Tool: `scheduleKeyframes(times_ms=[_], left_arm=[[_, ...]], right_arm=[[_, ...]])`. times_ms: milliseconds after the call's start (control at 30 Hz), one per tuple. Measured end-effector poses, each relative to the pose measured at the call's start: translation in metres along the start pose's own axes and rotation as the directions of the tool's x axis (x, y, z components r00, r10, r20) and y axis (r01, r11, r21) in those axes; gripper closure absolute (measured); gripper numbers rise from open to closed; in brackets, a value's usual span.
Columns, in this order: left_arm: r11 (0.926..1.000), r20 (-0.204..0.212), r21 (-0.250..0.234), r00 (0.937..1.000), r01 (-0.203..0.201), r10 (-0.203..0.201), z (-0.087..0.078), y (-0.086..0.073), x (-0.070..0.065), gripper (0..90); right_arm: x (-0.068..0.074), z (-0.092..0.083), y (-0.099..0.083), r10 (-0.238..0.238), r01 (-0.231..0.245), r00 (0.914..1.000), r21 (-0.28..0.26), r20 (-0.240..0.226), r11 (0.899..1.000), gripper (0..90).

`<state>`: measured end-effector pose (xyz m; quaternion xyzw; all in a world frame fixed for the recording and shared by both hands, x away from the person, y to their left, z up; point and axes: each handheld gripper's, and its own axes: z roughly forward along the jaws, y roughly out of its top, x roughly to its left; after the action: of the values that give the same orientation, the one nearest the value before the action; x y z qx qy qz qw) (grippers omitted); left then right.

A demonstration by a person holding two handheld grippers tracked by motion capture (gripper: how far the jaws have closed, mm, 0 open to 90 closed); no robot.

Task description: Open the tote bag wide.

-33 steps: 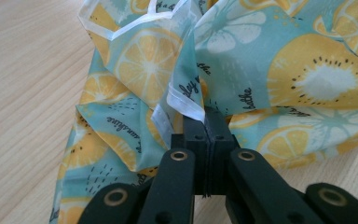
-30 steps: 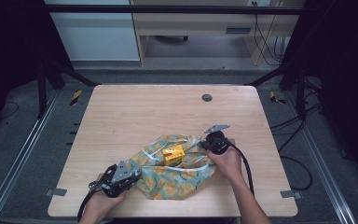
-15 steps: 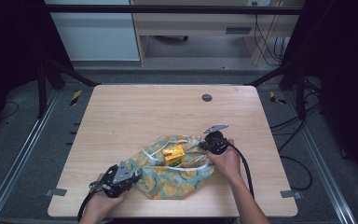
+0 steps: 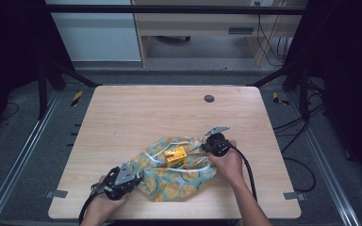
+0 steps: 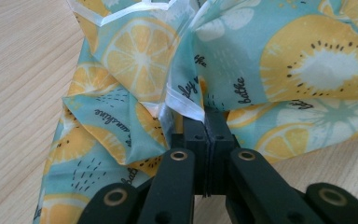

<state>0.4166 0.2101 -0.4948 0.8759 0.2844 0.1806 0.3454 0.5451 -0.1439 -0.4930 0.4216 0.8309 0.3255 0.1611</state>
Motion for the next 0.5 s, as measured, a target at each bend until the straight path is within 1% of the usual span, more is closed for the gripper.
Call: scheduleKeyframes(times_ms=[100, 133, 167, 233, 300, 367, 400, 433, 500], left_arm=[[1.0, -0.002, -0.006, 1.0, 0.004, -0.004, -0.001, 0.0, 0.0, 89.0], [0.9999, -0.007, -0.013, 1.0, 0.005, -0.005, -0.003, 0.001, 0.001, 87.6], [0.9996, -0.015, -0.025, 0.9998, 0.014, -0.014, -0.006, 0.001, 0.002, 84.3], [0.9975, -0.008, -0.064, 0.9994, 0.032, -0.032, -0.012, 0.002, 0.005, 77.4], [0.9962, -0.015, -0.081, 0.9993, 0.033, -0.034, -0.015, 0.001, 0.006, 72.7], [0.9945, -0.02, -0.096, 0.9989, 0.04, -0.042, -0.019, 0.001, 0.007, 66.7], [0.9928, -0.023, -0.111, 0.9986, 0.045, -0.048, -0.022, 0.001, 0.007, 64.6], [0.9905, -0.02, -0.128, 0.9984, 0.05, -0.053, -0.024, 0.002, 0.008, 63.4], [0.9868, -0.017, -0.152, 0.998, 0.057, -0.06, -0.027, 0.002, 0.008, 61.2]], right_arm=[[0.0, -0.001, 0.001, -0.001, 0.001, 1.0, -0.006, 0.004, 1.0, 87.3], [0.0, -0.002, 0.001, -0.003, 0.003, 1.0, -0.008, 0.008, 1.0, 86.0], [0.0, -0.005, 0.002, -0.002, 0.002, 0.9999, -0.02, 0.01, 1.0, 83.7], [0.0, -0.012, 0.004, 0.008, -0.007, 0.9999, -0.045, 0.011, 0.999, 76.5], [-0.001, -0.022, 0.005, 0.022, -0.021, 0.9997, -0.078, 0.011, 0.997, 68.1], [-0.001, -0.032, 0.007, 0.022, -0.019, 0.9992, -0.105, 0.032, 0.994, 57.6], [-0.001, -0.037, 0.008, 0.026, -0.022, 0.9992, -0.124, 0.031, 0.992, 53.5], [-0.001, -0.043, 0.009, 0.025, -0.02, 0.9992, -0.142, 0.033, 0.99, 49.3], [0.0, -0.053, 0.011, 0.013, -0.005, 0.9988, -0.157, 0.046, 0.988, 41.6]])
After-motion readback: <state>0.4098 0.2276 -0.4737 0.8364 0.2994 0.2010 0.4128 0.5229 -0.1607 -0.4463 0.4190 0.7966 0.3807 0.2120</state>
